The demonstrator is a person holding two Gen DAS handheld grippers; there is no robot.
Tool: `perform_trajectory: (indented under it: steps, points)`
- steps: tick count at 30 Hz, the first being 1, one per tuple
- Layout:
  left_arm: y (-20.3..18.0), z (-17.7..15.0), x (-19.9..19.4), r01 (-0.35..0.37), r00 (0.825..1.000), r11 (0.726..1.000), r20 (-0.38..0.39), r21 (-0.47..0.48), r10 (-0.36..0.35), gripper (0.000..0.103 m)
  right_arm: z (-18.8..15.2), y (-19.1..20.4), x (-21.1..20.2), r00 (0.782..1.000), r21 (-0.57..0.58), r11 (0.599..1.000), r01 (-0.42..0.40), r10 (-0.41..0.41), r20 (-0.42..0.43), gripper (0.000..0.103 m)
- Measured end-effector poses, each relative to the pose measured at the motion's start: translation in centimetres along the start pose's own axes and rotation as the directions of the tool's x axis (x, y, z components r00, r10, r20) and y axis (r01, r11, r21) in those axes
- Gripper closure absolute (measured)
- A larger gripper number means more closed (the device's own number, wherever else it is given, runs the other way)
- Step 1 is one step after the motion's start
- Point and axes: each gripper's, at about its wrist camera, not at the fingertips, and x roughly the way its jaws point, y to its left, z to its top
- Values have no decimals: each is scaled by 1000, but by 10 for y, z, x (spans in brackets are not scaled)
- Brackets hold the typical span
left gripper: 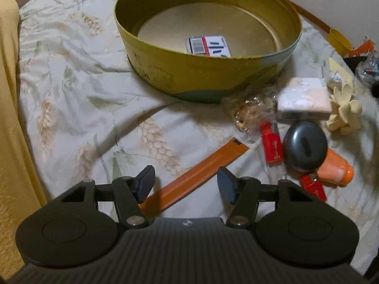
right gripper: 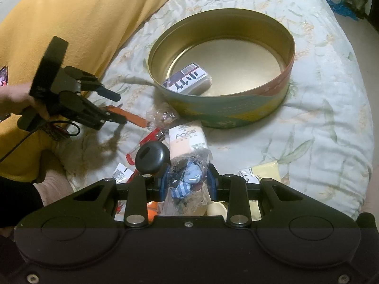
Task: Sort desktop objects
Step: 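Lower the left gripper onto the orange strap and grasp it, then lift the orange strap with the left gripper while the right gripper carries the clear bag toward the tin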
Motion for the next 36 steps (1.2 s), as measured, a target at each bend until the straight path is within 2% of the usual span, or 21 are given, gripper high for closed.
perform_trajectory:
  steps: [3,5,6,7,8,9,13,14,17,20,24,29,33,36]
  points:
    - [-6,-5,6,-3,1000,999,-29,54,5,34,-1,1,1,1000,-5,1000,1,-1,-5,72]
    - [-6,-6,9,-14,999,999,-33,38,15,33,-1,2,1,1000,-6,1000,1,-1,-6,72]
    - [-4,-5,10,-9,999,1000,-38,7,10,46,-1,2,1,1000,-5,1000,1,-1,-7,72]
    - [-1,-3,10,-1,999,1000,-41,-27,-1,53,-2,3,2,1000,-4,1000,0,0,-8,72]
    - [1,-2,9,14,999,998,-44,-68,-17,71,-2,4,3,1000,-3,1000,-1,1,-10,72]
    - [2,-1,9,17,999,996,-48,-90,-22,78,-2,5,4,1000,-3,1000,-3,3,-11,72]
    - [-8,-1,3,21,997,997,-66,-70,-25,92,-4,9,3,1000,-10,1000,-10,10,-10,72]
    - [-9,-2,0,25,997,996,-64,-89,-31,100,-5,9,2,1000,-11,1000,-8,8,-8,72]
    - [-10,-3,-11,57,998,983,-26,-172,-63,100,-5,6,-1,1000,-1,1000,-5,5,1,72]
    - [-8,-3,-25,105,994,959,14,-264,-105,100,-5,1,-2,1000,8,1000,5,-5,6,72]
    - [-9,1,-42,170,985,914,60,-368,-159,100,-3,-3,-4,1000,15,1000,11,-11,10,72]
    - [-16,3,-33,183,982,840,53,-510,-181,100,0,-5,-5,1000,17,1000,13,-13,21,72]
    - [-27,3,-33,159,986,827,38,-540,-165,99,4,-7,-7,999,13,1000,22,-22,26,72]
    - [-31,6,-43,173,985,824,82,-539,-153,99,7,-11,-7,999,15,1000,21,-22,27,72]
